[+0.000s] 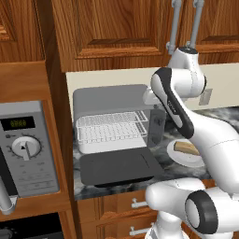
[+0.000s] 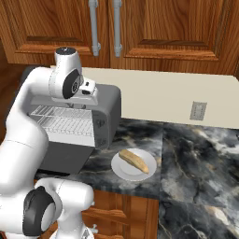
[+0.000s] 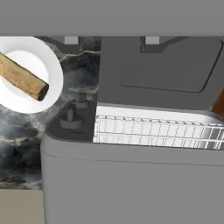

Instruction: Pull the toaster oven rack outwards. Pick up the baguette from the plate and place it on the toaster oven rack. Close the toaster oven door fully and set the temperature to the lowest setting.

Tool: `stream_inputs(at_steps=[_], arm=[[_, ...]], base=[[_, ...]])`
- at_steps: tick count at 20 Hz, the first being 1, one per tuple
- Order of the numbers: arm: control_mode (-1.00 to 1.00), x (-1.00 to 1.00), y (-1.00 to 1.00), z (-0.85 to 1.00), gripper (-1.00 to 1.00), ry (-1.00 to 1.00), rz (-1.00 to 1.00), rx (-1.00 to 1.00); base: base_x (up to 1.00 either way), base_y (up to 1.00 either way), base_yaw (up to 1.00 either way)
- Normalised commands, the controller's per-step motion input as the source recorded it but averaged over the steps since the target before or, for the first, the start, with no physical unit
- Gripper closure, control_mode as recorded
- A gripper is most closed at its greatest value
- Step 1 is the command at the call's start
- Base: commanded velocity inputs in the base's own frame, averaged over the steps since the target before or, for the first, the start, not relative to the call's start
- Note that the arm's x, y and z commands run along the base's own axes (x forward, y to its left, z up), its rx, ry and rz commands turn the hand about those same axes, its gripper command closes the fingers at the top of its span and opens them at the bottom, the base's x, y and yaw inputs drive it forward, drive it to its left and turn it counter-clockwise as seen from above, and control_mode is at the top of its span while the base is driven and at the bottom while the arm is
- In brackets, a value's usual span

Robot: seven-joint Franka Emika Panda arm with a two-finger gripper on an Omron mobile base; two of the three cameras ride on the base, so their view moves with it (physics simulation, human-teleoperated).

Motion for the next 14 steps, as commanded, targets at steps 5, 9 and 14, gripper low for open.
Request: stream_inputs(at_steps=[5,9,14], arm=[[-1.0,-0.42,0.24,0.0,-1.0,0.0,-0.01,0.0],[-1.0,-0.33,0.84,-0.06,-1.0,-0.13,-0.09,0.01],[-1.0,-0.22,0.6,0.0,-1.0,-0.22,-0.07,0.1]], base=[[0.0,0.0,0.0],[0.0,0.0,0.0],[0.0,0.0,0.0]])
